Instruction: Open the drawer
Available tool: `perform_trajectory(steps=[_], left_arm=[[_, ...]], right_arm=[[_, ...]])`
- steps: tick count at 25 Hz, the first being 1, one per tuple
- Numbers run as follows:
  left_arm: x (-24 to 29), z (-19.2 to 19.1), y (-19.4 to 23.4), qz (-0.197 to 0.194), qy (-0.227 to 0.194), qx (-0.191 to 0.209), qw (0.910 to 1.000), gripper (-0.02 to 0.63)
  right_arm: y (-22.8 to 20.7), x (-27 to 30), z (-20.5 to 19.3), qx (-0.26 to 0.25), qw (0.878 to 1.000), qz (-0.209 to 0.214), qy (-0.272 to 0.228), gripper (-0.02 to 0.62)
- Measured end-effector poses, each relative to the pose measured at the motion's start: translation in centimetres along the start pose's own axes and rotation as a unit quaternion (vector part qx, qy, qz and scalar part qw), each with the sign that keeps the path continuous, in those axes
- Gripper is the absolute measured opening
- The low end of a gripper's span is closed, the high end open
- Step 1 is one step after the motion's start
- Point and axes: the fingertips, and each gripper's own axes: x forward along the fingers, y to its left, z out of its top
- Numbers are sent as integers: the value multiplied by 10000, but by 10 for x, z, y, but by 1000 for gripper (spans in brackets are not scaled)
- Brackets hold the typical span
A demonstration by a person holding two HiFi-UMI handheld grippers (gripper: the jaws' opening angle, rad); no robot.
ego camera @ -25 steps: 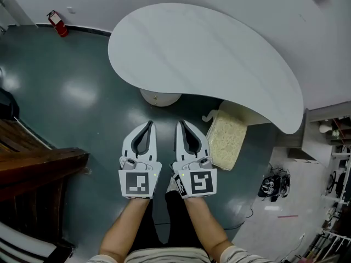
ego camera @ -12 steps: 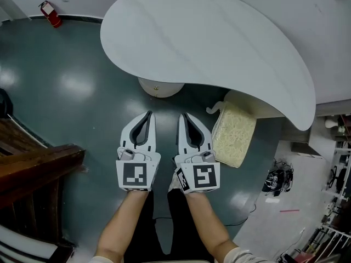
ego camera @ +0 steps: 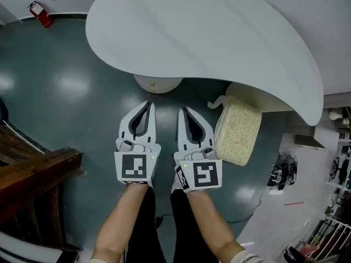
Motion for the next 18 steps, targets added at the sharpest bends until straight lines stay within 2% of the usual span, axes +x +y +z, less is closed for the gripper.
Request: perform_trajectory(steps=[6, 14, 17, 18], left_arm=[[26, -31, 12, -130, -29, -12, 9999, -5], [56, -77, 25, -107, 344, 46, 9993, -3], [69, -88, 29, -103, 407, -35, 9991, 80], [73, -91, 31, -101, 431, -26, 9990, 84]], right_arm=[[-2, 11, -15, -51, 10000, 8, 41, 14], [-6, 21, -33, -21, 9999, 27, 163, 14], [-7, 26, -39, -36, 9998, 30, 218, 14], [-7, 28, -40, -37, 9997, 30, 234, 14]])
